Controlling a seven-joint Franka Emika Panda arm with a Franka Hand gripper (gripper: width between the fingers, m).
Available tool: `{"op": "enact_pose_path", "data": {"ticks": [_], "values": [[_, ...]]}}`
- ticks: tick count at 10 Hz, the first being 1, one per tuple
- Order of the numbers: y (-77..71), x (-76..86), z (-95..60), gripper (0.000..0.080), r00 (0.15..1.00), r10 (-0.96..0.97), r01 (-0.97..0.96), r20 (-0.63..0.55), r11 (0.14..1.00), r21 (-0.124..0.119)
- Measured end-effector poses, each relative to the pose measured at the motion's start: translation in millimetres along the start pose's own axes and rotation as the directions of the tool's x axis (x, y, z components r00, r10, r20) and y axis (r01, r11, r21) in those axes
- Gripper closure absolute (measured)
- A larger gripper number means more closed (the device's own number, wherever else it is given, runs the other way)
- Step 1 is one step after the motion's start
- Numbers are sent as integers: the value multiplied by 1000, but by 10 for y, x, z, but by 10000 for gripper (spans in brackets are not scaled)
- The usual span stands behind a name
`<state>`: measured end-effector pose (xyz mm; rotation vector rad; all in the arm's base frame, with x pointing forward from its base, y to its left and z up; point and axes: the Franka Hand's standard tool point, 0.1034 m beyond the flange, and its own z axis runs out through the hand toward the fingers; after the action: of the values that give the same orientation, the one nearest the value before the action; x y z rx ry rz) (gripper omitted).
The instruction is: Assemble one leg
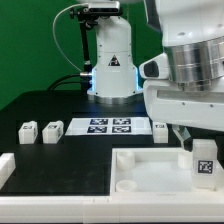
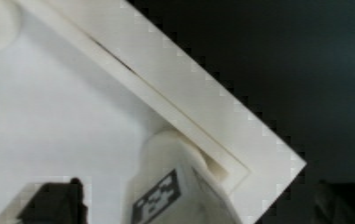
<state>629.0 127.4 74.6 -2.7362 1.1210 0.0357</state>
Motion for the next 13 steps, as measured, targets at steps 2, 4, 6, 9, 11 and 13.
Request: {"op": "enact_pose_path", "data": {"ticks": [2,4,6,9,11,13], "values": [[9,11,1,150,983,-185,185,-1,983,-1],[44,144,-38,150,823,-569,568,10,821,-59],[39,175,-20,150,757,-654,653,15,755,-57],[42,178,-19,511,757,-654,653,15,755,-57],[42,178,-19,508,757,-654,653,15,755,-57],[34,180,-21,508,825,-566,565,5,823,-58]]}}
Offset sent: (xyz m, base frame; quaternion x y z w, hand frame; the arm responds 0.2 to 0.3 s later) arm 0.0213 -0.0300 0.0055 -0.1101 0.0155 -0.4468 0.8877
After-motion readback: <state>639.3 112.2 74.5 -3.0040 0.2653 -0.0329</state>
